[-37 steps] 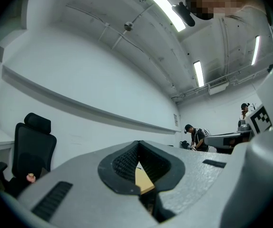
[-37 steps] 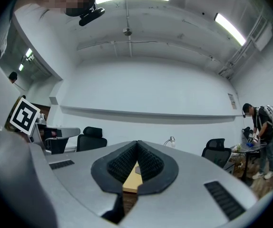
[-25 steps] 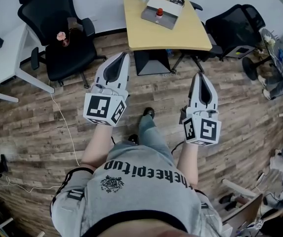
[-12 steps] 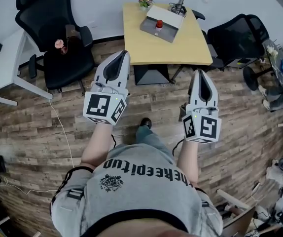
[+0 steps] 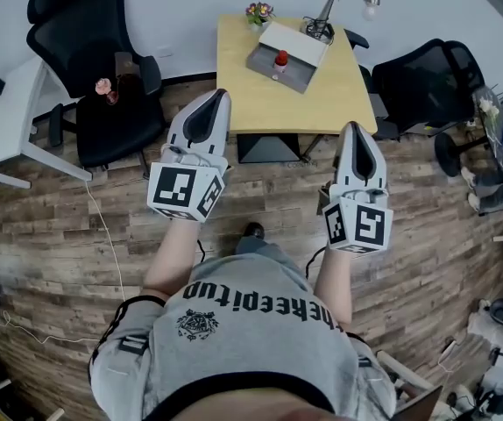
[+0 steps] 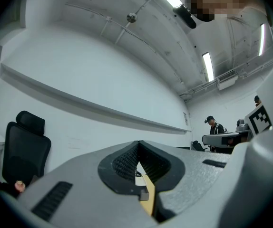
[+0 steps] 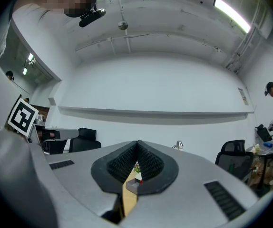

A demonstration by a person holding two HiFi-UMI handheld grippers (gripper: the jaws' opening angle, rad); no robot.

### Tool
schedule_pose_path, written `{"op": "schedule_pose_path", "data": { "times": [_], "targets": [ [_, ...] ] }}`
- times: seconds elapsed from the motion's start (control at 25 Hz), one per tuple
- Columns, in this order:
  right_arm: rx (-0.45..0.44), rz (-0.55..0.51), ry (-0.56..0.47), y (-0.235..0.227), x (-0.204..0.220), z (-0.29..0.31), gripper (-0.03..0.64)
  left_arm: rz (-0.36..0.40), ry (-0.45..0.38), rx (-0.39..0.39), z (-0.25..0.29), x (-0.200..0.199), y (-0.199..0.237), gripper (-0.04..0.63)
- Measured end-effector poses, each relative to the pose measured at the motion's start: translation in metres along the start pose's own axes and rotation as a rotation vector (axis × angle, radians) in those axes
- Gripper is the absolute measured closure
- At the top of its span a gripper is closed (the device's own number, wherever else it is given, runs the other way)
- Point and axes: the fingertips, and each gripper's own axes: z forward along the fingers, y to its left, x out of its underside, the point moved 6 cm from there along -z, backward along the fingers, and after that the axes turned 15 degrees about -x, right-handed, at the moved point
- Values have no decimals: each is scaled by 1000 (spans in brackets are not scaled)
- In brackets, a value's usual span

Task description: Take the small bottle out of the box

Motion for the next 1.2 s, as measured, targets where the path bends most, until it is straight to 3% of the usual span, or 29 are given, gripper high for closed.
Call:
{"op": "schedule_pose_path", "data": {
  "times": [0.68,1.2],
  "targets": [
    [-44,27,-33,-75,23,32,616,45,-22,-44,61,18,-39,592],
    [-46,43,-19,-96,38,72,615,40,14,-19,110,37,-32,592]
  ]
}}
